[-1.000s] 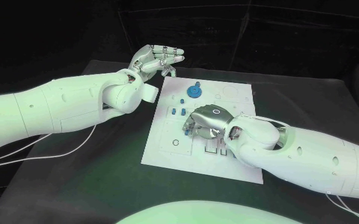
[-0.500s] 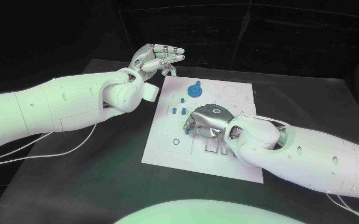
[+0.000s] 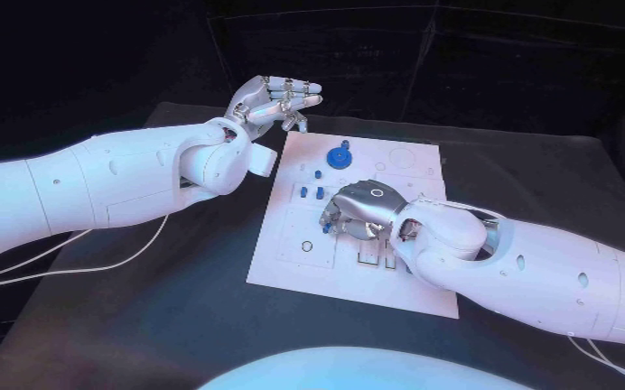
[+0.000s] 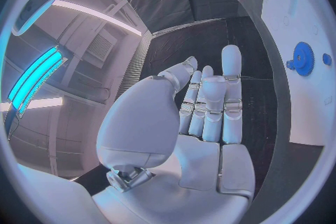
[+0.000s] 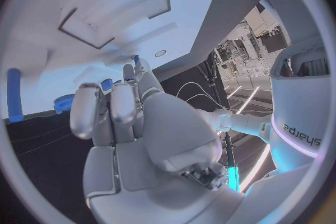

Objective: Assemble the parts on the task board

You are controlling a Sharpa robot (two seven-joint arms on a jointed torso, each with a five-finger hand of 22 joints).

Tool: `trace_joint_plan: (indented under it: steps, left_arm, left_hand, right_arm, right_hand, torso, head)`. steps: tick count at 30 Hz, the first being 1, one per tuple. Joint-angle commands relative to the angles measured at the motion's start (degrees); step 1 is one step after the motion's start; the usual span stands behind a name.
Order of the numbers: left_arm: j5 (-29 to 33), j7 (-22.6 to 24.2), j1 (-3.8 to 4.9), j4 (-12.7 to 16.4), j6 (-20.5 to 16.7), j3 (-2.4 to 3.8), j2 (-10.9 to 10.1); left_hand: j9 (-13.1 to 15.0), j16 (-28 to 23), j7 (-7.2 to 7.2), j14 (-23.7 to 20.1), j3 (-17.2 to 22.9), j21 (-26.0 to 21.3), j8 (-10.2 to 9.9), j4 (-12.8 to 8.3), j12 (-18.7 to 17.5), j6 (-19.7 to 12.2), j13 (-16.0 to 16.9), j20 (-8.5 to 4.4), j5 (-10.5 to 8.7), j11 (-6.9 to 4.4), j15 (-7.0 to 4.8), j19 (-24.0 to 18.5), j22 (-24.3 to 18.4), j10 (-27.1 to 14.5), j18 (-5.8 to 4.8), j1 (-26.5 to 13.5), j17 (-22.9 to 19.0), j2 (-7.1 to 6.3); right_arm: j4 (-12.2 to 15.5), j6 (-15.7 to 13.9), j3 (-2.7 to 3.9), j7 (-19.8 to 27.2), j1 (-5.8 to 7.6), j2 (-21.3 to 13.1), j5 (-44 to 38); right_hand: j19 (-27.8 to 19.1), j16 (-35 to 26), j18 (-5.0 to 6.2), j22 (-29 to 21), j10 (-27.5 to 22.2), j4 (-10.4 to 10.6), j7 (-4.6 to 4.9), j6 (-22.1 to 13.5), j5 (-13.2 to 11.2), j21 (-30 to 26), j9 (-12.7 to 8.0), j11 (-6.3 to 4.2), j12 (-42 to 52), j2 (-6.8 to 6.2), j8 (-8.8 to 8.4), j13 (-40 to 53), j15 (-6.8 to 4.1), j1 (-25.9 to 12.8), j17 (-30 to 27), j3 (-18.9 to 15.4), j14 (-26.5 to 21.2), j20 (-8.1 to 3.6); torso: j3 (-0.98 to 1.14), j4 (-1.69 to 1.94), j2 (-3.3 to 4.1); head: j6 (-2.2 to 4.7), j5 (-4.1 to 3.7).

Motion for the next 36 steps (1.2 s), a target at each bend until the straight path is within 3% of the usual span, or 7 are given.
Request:
trace_joint_plan:
  steps: [1, 11, 21, 28, 32, 36]
  left_arm:
    - [0.2, 0.1, 0.08, 0.0, 0.8, 0.04, 0.1]
    - [0.2, 0.0, 0.08, 0.1, 0.9, 0.04, 0.1]
    - [0.2, -0.1, 0.09, 0.0, 1.0, 0.03, 0.2]
    - [0.2, -0.2, 0.09, 0.0, 1.1, 0.03, 0.2]
    - [0.2, -0.3, 0.09, 0.0, 1.1, 0.03, 0.2]
    - [0.2, -0.6, 0.09, 0.0, 1.5, 0.03, 0.2]
  left_hand:
    - [-0.1, 0.0, -0.02, -0.4, -0.1, -0.4, 0.2, -0.2, 0.1, -0.4, 0.0, 0.18, -0.09, 0.2, 0.05, -0.2, -0.1, -0.4, 0.31, 0.4, -0.1, -0.04]
    - [-0.1, 0.0, -0.02, -0.4, -0.1, -0.4, 0.2, -0.2, 0.1, -0.4, 0.0, 0.18, -0.09, 0.2, 0.05, -0.2, -0.1, -0.4, 0.31, 0.4, -0.1, -0.04]
    - [-0.1, -0.1, -0.01, -0.4, -0.1, -0.4, 0.3, -0.3, 0.2, -0.4, 0.0, 0.19, -0.09, 0.21, 0.07, -0.2, -0.1, -0.5, 0.31, 0.4, -0.2, -0.04]
    - [-0.1, -0.1, -0.01, -0.4, -0.1, -0.4, 0.3, -0.3, 0.2, -0.4, 0.0, 0.19, -0.09, 0.21, 0.07, -0.2, -0.1, -0.5, 0.31, 0.4, -0.2, -0.04]
    - [-0.1, -0.1, -0.01, -0.4, -0.1, -0.4, 0.3, -0.3, 0.2, -0.4, 0.0, 0.19, -0.09, 0.21, 0.07, -0.2, -0.1, -0.5, 0.31, 0.4, -0.2, -0.04]
    - [-0.1, -0.1, -0.01, -0.4, -0.1, -0.4, 0.3, -0.3, 0.2, -0.4, 0.0, 0.19, -0.09, 0.21, 0.07, -0.2, -0.1, -0.5, 0.31, 0.4, -0.2, -0.04]
  right_arm:
    - [0.0, -0.3, 0.01, -0.6, 0.06, 0.1, -1.0]
    - [0.1, 0.5, 0.02, -0.7, 0.06, 0.2, -1.2]
    - [-0.3, 4.7, 0.03, -2.0, 0.07, 0.8, -1.7]
    - [-0.6, 5.4, 0.03, -2.9, 0.07, 1.3, -2.3]
    - [-0.8, 4.4, 0.03, -3.2, 0.07, 1.5, -2.4]
    - [-0.9, 2.7, 0.03, -3.3, 0.07, 1.7, -2.4]
  right_hand:
    - [0.3, 0.3, -0.39, 0.1, 0.2, -0.4, 0.04, 0.3, 0.3, 0.3, 0.1, 0.23, -0.2, 0.0, 0.13, -0.1, -0.36, -0.4, -0.1, -0.1, 2.4, -0.04]
    - [0.3, 0.3, -0.4, 0.1, 0.1, -0.6, 0.09, 0.2, 0.4, 0.4, 0.1, 0.27, -0.3, 0.04, 0.13, -0.1, -0.32, -0.5, -0.2, 0.1, 2.4, 0.0]
    - [0.2, 0.2, -0.36, 0.0, 0.0, -0.7, 0.17, 0.0, 0.4, 0.2, 0.1, 0.37, -0.4, -0.15, 0.09, -0.1, -0.24, -1.0, -0.5, 0.1, 2.3, 0.06]
    - [0.1, 0.2, -0.32, -0.2, -0.3, -0.8, 0.25, -0.3, 0.4, 0.1, 0.0, 0.46, -0.5, -0.27, 0.01, -0.1, -0.17, -1.4, -0.7, 0.0, 2.2, 0.12]
    - [-0.3, 0.1, -0.23, -0.6, -2.0, -1.0, 0.91, -2.3, 0.3, -0.2, -0.2, 1.04, -1.5, -0.57, -0.27, -0.3, 0.32, -2.5, -1.3, -0.1, 2.0, 0.43]
    - [-1.7, -0.6, 0.12, -2.1, -5.7, -1.3, 2.35, -6.8, 0.3, -1.5, -0.3, 2.49, -3.0, -1.54, -0.29, -0.3, 1.46, -4.1, -2.7, -0.8, 1.6, 1.31]
  torso:
    - [-0.02, -0.03, 0.0]
    - [0.03, 0.02, 0.05]
    - [-0.01, -0.03, 0.0]
    - [-0.04, 0.02, -0.01]
    - [-0.03, 0.01, 0.01]
    - [-0.02, 0.01, 0.02]
  head:
    - [-0.01, 0.02]
    - [0.0, -0.07]
    - [-0.25, 0.0]
    - [-0.31, -0.05]
    - [-0.33, -0.02]
    - [-0.32, 0.0]
